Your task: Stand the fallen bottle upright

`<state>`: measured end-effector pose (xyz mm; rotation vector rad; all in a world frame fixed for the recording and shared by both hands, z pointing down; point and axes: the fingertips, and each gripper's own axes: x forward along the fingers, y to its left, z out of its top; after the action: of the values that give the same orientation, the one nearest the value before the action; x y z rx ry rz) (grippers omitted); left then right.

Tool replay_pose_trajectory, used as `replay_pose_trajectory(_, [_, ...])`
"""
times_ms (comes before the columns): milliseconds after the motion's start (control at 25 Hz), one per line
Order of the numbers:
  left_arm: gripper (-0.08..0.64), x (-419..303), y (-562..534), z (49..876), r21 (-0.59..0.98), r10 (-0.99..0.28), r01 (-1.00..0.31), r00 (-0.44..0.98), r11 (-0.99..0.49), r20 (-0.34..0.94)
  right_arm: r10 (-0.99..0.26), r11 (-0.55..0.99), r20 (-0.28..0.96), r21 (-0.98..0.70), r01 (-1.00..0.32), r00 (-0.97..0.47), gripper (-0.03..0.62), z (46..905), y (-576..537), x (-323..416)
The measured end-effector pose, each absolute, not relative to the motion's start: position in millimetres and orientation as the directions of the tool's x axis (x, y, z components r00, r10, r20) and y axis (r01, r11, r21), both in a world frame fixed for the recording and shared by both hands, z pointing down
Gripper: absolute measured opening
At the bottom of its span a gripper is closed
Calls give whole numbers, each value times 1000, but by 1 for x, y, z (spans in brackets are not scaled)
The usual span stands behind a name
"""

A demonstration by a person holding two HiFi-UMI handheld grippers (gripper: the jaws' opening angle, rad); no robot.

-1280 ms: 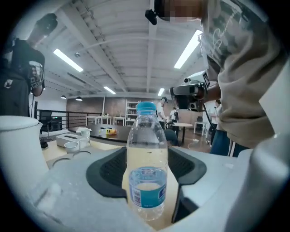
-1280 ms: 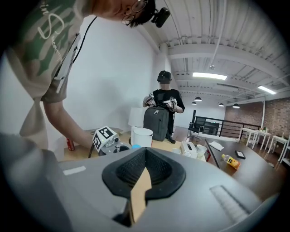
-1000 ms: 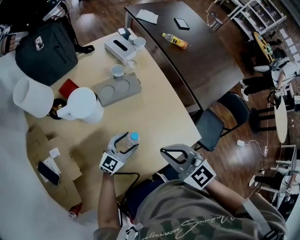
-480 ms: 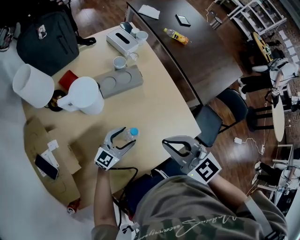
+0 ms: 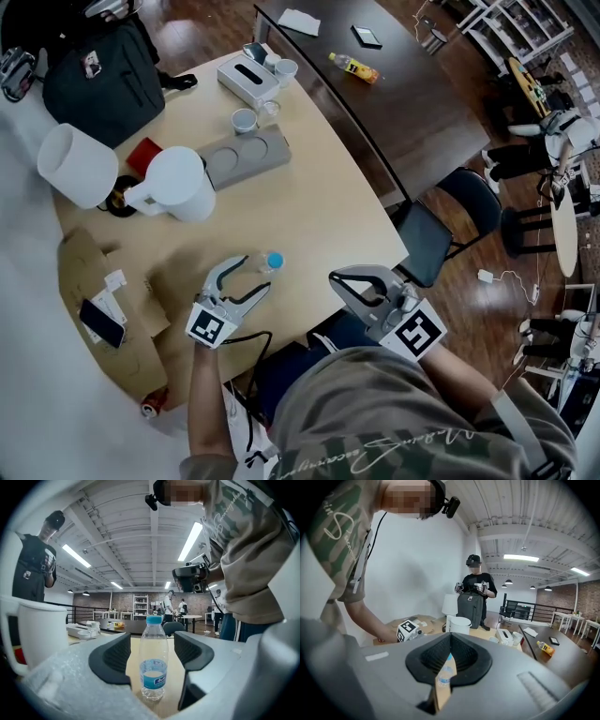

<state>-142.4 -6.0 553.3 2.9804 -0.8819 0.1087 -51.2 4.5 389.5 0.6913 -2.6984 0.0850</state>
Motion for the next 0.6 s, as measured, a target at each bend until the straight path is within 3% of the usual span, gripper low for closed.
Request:
replay_pose_trajectory(80, [302, -159, 1, 530, -36, -577, -576, 815, -816, 40, -468, 873, 342, 38, -486, -815, 5, 386, 9, -53])
replay_pose_trajectory(200, [296, -191, 15, 484, 60, -718, -716, 696, -695, -5, -488, 862, 341, 42, -506, -803, 5, 385, 17, -51])
replay_pose_trajectory(240, [216, -201, 21, 473, 88, -767, -766, 641, -637, 19, -496, 856, 344, 39, -516, -797, 5, 386, 20, -48])
replay_pose_trajectory(280, [2, -210, 27, 466, 112, -806, -805, 589, -582, 49, -504, 850, 345, 35, -525, -792, 5, 387, 22, -45])
replay_pose_trajectory(440, [2, -237, 62, 428, 281, -895, -862, 446, -422, 24, -511, 841, 332, 2, -541, -793, 5, 387, 35, -35])
replay_pose_trajectory(600, [2, -221, 109, 383, 247, -927, -898, 375, -365, -4, -500, 849, 292, -19, -528, -815, 5, 383, 50, -9])
